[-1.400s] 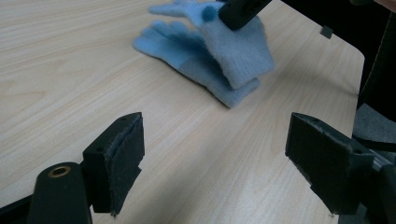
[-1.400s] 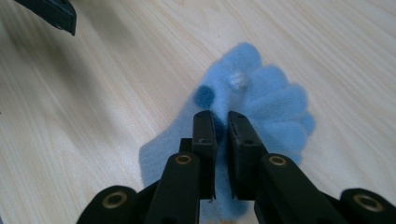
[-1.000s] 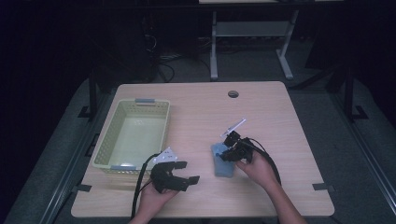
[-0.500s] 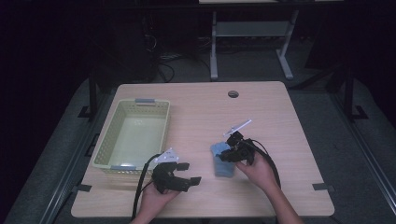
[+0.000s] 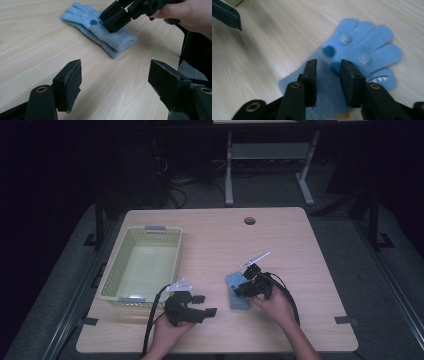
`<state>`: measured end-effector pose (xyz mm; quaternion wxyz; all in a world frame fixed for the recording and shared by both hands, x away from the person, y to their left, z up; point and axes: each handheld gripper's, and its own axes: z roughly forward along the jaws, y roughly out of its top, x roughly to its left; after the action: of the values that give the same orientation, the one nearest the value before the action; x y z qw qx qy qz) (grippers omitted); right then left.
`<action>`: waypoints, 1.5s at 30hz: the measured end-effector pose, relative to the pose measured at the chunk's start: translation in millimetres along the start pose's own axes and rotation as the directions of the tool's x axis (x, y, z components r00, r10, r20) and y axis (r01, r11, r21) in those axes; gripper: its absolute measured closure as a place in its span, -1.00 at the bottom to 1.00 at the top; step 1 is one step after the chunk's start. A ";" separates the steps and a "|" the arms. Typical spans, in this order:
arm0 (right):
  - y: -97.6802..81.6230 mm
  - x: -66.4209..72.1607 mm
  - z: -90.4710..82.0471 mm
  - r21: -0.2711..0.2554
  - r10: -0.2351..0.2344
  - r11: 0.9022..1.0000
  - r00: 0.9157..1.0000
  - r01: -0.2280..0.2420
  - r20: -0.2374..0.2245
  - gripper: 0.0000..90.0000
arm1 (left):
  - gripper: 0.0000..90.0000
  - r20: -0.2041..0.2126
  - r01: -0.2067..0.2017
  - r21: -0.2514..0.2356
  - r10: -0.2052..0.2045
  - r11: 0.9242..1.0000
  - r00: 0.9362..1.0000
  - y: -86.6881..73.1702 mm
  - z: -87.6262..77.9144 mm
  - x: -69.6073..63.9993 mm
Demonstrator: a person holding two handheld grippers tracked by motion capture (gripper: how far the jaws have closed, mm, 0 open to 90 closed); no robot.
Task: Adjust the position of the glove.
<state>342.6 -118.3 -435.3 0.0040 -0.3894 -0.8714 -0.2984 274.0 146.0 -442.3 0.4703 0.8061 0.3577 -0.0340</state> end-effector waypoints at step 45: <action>-47.6 -23.6 -12.3 -0.130 0.323 0.935 0.943 -0.331 -0.079 -0.04 | 0.07 0.043 0.343 0.080 -0.347 0.936 0.937 31.3 81.4 22.2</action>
<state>323.8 -165.3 -455.5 0.0504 -0.5196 -0.7707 -0.3654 332.4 84.9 -473.3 0.4379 0.7459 0.4784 -0.1516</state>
